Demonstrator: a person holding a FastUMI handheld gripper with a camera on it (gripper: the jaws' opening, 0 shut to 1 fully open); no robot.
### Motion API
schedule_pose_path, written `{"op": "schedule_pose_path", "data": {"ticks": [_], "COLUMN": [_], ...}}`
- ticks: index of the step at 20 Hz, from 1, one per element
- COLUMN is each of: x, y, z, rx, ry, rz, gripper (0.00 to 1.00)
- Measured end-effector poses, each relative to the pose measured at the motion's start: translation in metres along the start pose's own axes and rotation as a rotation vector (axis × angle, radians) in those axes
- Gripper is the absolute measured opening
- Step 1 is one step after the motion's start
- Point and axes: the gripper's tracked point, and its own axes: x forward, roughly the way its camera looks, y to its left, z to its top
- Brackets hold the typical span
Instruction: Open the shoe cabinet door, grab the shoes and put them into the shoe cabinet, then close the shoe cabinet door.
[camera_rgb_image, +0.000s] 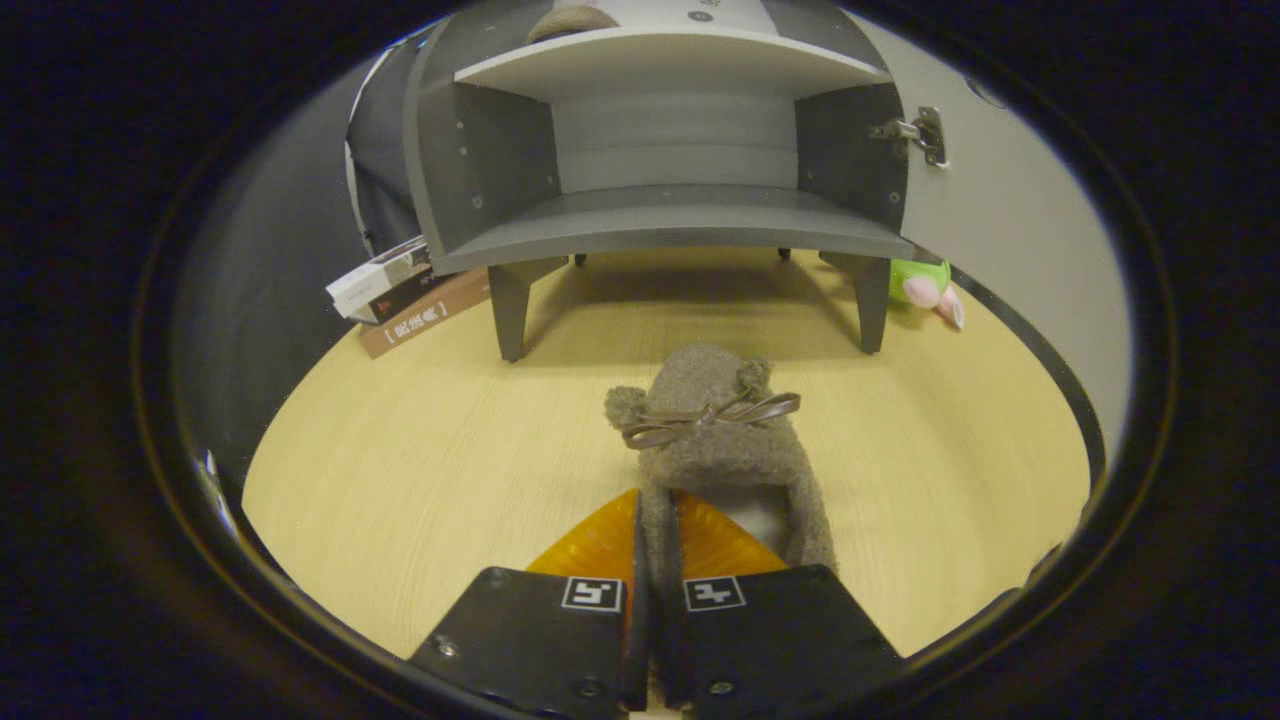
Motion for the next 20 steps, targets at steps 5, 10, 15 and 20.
{"op": "schedule_pose_path", "data": {"ticks": [5,10,15,20], "x": [-0.031,-0.087,-0.157,-0.222], "y": [0.006,0.017,0.016,0.023], "z": [0.011,0.029,0.071,0.132], "rx": [0.047,0.081,0.03,-0.003], "ry": [-0.041,-0.069,-0.21,-0.373], "rz": [0.089,0.197,0.185,0.203], "gripper": [0.06,0.06,0.06,0.06]}}
